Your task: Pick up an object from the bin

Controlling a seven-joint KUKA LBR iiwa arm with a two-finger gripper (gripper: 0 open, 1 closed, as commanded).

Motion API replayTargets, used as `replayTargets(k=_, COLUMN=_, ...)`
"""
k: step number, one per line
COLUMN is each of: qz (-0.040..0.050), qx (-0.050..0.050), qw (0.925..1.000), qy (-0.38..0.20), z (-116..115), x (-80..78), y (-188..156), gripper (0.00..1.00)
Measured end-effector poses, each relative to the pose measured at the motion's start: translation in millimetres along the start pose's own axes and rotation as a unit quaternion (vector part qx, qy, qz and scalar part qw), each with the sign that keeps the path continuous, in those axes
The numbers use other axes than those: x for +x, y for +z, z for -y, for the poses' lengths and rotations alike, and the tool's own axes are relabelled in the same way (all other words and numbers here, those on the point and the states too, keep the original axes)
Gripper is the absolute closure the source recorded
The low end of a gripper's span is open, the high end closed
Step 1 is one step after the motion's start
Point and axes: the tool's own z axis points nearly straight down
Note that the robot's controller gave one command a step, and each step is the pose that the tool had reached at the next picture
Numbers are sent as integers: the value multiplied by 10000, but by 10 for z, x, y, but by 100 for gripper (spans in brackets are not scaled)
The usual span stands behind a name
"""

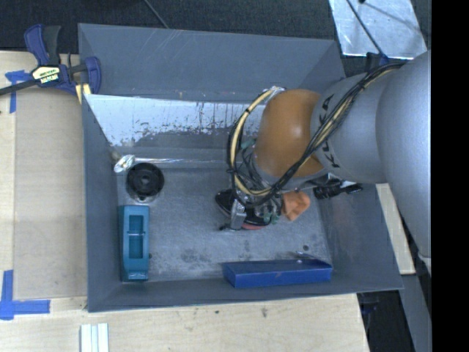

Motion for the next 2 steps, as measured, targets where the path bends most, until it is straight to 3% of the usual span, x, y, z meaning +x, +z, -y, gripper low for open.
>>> replayTargets(k=2, qz=0, qx=0, qw=10000, qy=-1, z=0, x=0, y=0, gripper=100)
